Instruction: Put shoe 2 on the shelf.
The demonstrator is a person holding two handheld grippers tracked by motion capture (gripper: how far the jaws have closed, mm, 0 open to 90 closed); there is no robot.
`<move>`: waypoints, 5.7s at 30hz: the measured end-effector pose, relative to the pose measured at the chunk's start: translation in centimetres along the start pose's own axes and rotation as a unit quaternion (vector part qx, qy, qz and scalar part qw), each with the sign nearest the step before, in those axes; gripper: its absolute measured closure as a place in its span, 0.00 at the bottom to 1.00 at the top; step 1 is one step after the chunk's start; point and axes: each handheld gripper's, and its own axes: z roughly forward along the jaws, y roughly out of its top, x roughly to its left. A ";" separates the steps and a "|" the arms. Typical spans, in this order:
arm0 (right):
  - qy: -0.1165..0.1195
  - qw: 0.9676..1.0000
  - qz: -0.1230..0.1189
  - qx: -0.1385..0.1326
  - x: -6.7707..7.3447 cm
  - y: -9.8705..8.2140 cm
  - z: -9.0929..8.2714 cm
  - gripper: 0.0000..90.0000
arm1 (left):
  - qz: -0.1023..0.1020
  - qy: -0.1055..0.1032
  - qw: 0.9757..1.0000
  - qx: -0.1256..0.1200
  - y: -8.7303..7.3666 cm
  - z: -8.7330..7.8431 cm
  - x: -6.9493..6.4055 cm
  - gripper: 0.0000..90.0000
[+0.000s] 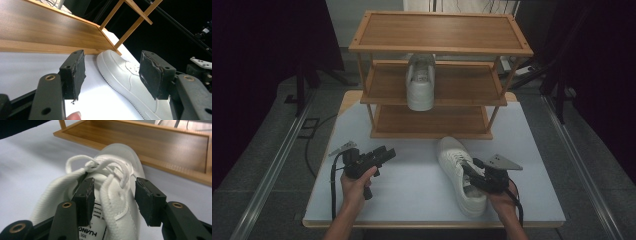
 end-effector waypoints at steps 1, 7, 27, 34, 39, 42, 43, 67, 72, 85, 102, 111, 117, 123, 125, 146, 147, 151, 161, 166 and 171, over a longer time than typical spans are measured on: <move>-0.007 1.000 0.003 0.003 -0.2 0.0 0.1 0.58 | 0.000 0.000 1.000 0.000 0.0 0.0 0.0 0.41; -0.009 1.000 0.014 0.007 -0.5 -0.1 0.5 0.68 | -0.004 -0.002 1.000 0.002 -0.1 0.1 0.1 0.41; -0.003 0.997 0.053 -0.048 -0.5 -0.2 -0.8 0.92 | -0.018 0.001 1.000 -0.007 0.0 -0.4 0.6 0.42; 0.011 0.988 0.113 -0.106 -0.6 0.2 -2.4 0.92 | -0.019 0.002 1.000 -0.010 0.1 -0.4 0.6 0.42; 0.024 0.979 0.150 -0.140 -0.4 0.5 -3.3 0.92 | -0.020 0.001 1.000 -0.011 0.1 -0.5 0.6 0.42; 0.034 0.971 0.174 -0.158 -0.3 0.6 -3.7 0.92 | -0.020 0.002 1.000 -0.012 0.1 -0.5 0.6 0.42; 0.035 0.970 0.177 -0.162 -0.3 0.7 -3.7 0.92 | -0.021 0.002 1.000 -0.012 0.1 -0.6 0.6 0.42; 0.059 0.949 0.198 -0.240 0.6 5.5 -7.1 0.92 | -0.032 -0.006 0.999 -0.021 0.4 -1.0 0.7 0.42; 0.055 0.944 0.198 -0.256 0.4 7.4 -7.3 0.92 | -0.030 -0.006 0.999 -0.021 0.4 -1.0 0.8 0.42; 0.030 0.939 0.218 -0.266 -1.3 11.1 -6.0 0.92 | -0.031 -0.007 0.999 -0.020 0.3 -0.9 0.7 0.42; -0.013 0.940 0.232 -0.250 -3.4 15.5 -2.3 0.92 | -0.032 -0.009 0.999 -0.020 0.4 -1.0 0.8 0.42; -0.027 0.939 0.240 -0.245 -3.9 17.7 -0.4 0.92 | -0.035 -0.010 0.999 -0.022 0.5 -1.1 0.9 0.42; -0.035 0.938 0.245 -0.241 -4.1 18.9 1.2 0.91 | -0.033 -0.011 0.999 -0.023 0.4 -1.1 0.8 0.42; -0.047 0.938 0.248 -0.238 -4.2 20.2 2.4 0.91 | -0.029 -0.008 0.999 -0.026 0.6 -1.2 0.7 0.42; -0.050 0.938 0.246 -0.239 -4.3 20.6 2.9 0.91 | -0.030 -0.009 0.999 -0.028 0.6 -1.2 0.7 0.42; -0.085 0.933 0.261 -0.235 -5.6 22.4 6.3 0.91 | -0.031 -0.015 0.999 -0.025 0.6 -1.3 0.9 0.42; -0.085 0.933 0.261 -0.235 -5.6 22.4 6.3 0.91 | -0.031 -0.015 0.999 -0.025 0.6 -1.3 0.9 0.42; -0.091 0.931 0.262 -0.238 -5.7 22.5 6.6 0.90 | -0.032 -0.015 0.999 -0.025 0.6 -1.4 0.9 0.42; -0.095 0.929 0.262 -0.242 -5.7 22.4 7.5 0.88 | -0.034 -0.016 0.999 -0.026 0.6 -1.4 0.9 0.42; -0.085 0.929 0.267 -0.241 -5.7 22.1 8.1 0.82 | -0.034 -0.018 0.999 -0.026 0.6 -1.4 0.9 0.42; -0.074 0.937 0.251 -0.232 -5.6 22.4 8.4 0.77 | -0.034 -0.017 0.999 -0.024 0.6 -1.3 0.9 0.42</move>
